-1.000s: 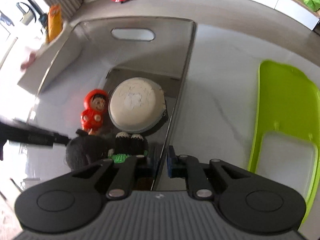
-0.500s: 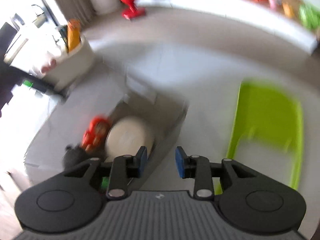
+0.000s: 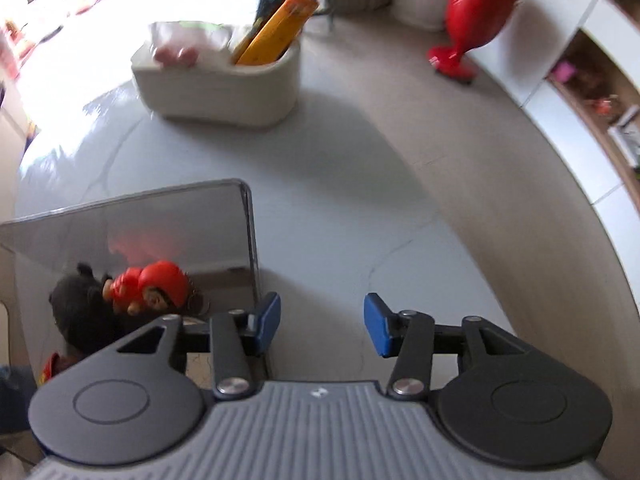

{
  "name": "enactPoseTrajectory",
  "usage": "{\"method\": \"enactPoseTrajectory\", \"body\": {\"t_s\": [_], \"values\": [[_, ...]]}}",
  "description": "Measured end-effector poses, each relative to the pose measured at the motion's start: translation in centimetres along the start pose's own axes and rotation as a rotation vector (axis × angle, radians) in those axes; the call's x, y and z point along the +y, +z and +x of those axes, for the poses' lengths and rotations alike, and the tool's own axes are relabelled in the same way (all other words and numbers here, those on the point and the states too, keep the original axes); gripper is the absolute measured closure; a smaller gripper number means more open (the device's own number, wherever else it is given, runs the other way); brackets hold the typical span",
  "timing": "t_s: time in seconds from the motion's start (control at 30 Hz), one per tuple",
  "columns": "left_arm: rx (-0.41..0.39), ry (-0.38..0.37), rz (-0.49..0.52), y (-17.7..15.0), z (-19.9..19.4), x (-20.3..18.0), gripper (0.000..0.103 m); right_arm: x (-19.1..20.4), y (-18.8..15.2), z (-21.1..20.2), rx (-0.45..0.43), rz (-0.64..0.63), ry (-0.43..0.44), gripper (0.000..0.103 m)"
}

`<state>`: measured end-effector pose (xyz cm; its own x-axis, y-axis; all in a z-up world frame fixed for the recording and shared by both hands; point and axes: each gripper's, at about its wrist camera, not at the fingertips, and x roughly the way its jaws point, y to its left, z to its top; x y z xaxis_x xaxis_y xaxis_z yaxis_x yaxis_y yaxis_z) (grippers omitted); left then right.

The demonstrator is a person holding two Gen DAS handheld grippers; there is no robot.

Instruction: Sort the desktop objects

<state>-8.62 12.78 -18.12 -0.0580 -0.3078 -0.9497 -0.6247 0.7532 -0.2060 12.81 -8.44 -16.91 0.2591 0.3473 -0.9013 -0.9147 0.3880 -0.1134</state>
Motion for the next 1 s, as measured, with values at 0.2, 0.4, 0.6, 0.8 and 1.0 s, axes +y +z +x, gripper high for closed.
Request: {"method": "enactPoseTrajectory", "body": {"t_s": [0.2,0.4,0.6,0.8,1.0], "values": [[0.015,0.057,-0.023,0.1,3.0,-1.2,0.009,-0.1,1.4,-0.2,-0.066,-0.018,0.022,0.053],[0.017,0.098,-0.002,1.0,4.6,-2.3,0.009,1.2,1.2,0.4,0.039,-0.092,0.148,0.039],[-0.017,0.131,0.003,2.0,4.1,-2.1,0.009,1.0,0.5,4.0,0.122,-0.033,0.115,0.067],[-0.073,0.137,0.076,4.7,2.1,-1.8,0.036,0.0,-1.3,4.7,0.127,0.118,0.093,0.095],[-0.142,0.135,0.195,10.1,0.8,-3.9,0.048,-4.3,-5.3,3.3,0.139,0.474,0.065,0.095]]}}
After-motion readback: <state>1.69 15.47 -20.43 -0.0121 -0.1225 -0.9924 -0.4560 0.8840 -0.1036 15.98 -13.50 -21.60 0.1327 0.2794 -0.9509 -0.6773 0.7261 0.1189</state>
